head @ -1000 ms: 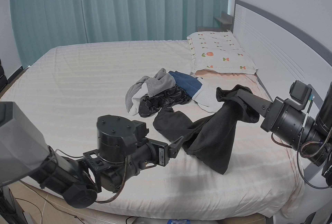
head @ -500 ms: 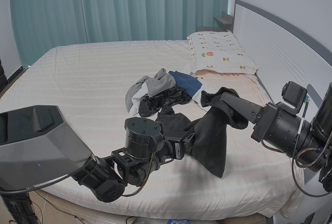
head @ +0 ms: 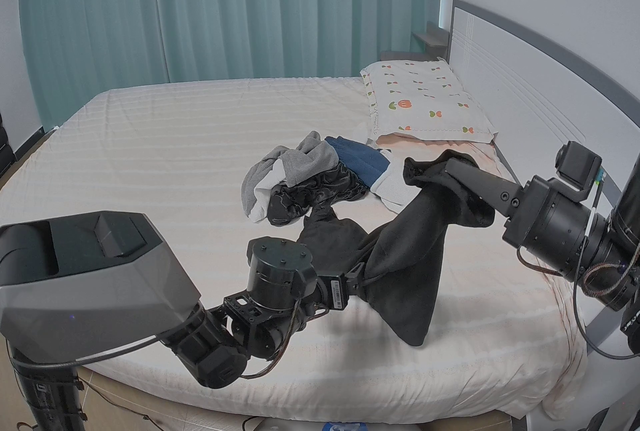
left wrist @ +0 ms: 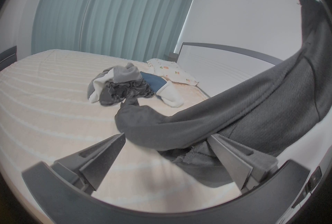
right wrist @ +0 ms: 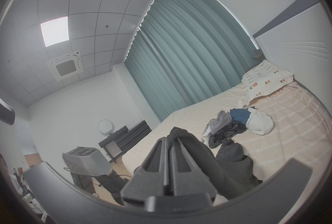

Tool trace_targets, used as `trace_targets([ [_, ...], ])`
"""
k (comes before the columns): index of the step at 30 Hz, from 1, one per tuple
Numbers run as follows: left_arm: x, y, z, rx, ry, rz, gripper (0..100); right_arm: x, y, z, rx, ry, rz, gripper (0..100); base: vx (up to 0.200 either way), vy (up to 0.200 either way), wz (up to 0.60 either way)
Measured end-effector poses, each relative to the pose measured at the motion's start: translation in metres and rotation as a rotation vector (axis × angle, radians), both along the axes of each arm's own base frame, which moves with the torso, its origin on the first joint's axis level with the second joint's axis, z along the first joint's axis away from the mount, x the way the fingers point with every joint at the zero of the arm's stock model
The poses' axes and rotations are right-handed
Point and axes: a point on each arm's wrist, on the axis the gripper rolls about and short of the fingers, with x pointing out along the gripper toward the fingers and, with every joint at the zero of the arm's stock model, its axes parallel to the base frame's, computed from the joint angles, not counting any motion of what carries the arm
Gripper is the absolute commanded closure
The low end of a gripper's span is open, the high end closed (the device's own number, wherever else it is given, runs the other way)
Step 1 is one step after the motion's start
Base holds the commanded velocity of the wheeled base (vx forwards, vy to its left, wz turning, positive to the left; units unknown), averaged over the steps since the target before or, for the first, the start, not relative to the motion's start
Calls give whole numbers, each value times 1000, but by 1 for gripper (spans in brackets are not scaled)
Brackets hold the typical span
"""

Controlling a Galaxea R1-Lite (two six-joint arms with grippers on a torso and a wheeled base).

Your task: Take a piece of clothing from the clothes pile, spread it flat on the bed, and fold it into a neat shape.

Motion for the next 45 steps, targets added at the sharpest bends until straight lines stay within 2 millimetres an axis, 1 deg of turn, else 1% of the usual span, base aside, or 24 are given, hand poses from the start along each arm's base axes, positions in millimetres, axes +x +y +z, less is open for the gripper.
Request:
trace_targets([
  [4,-6,16,-3,28,32,18,0,10,-9,-2,-7,8,-21,100,0,0,0],
  [7,-6,26,-5,36,45,40,0,14,-9,0,-5,2,-21,100,0,0,0],
  [13,0,29,-12,40,59,59,0,14,0,8,10,-19,11,100,0,0,0],
  [18,10,22,-21,38,61,61,0,10,9,24,42,-62,51,100,0,0,0],
  [23,24,11,-33,34,57,60,0,0,17,37,66,-89,101,100,0,0,0],
  [32,52,-11,-50,0,24,52,0,-9,23,46,90,-114,146,100,0,0,0],
  [36,64,-20,-53,-24,-2,57,0,-9,24,48,95,-119,151,100,0,0,0],
  [39,73,-26,-54,-63,-25,95,0,-10,24,48,97,-122,150,100,0,0,0],
  [40,76,-28,-55,-73,-30,108,100,-9,23,48,97,-120,146,100,0,0,0],
  [45,79,-26,-61,-82,-21,126,100,-5,17,45,91,-113,118,100,0,0,0],
])
